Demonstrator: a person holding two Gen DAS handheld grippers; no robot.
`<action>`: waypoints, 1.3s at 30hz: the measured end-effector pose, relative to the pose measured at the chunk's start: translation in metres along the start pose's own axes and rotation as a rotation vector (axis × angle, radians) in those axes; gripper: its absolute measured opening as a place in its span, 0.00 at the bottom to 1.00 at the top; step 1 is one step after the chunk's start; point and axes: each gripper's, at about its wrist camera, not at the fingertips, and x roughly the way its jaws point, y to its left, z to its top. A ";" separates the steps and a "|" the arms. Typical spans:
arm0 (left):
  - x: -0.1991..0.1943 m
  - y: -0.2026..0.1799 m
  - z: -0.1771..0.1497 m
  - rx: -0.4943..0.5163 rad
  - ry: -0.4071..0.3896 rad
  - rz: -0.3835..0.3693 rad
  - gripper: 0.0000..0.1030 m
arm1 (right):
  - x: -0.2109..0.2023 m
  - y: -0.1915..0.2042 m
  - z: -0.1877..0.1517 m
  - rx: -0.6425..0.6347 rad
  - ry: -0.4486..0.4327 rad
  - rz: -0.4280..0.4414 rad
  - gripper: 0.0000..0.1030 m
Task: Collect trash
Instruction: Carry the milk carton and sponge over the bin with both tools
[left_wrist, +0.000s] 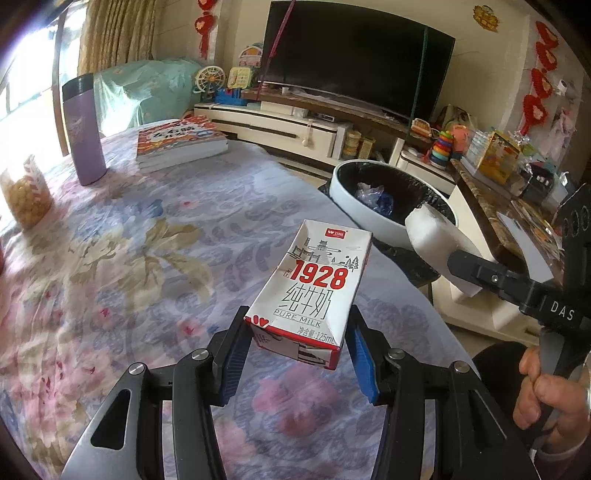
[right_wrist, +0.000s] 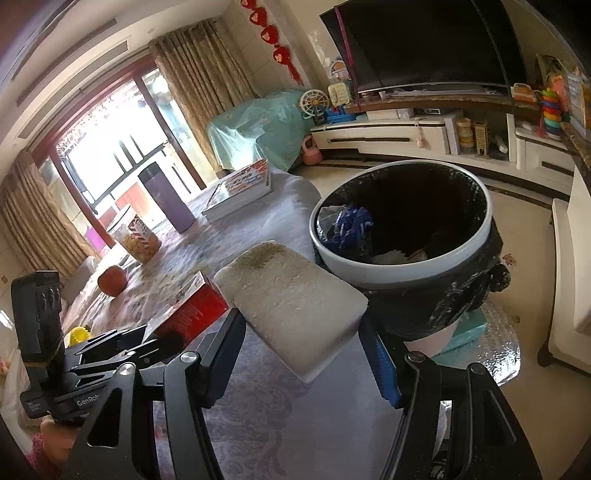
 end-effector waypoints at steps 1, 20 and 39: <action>0.000 -0.001 0.001 0.001 -0.001 -0.003 0.47 | 0.000 -0.001 0.000 0.001 -0.001 -0.001 0.63; 0.010 -0.022 0.019 0.050 -0.019 -0.032 0.47 | -0.015 -0.028 0.006 0.044 -0.031 -0.031 0.63; 0.025 -0.042 0.039 0.099 -0.027 -0.051 0.47 | -0.023 -0.055 0.027 0.063 -0.064 -0.059 0.63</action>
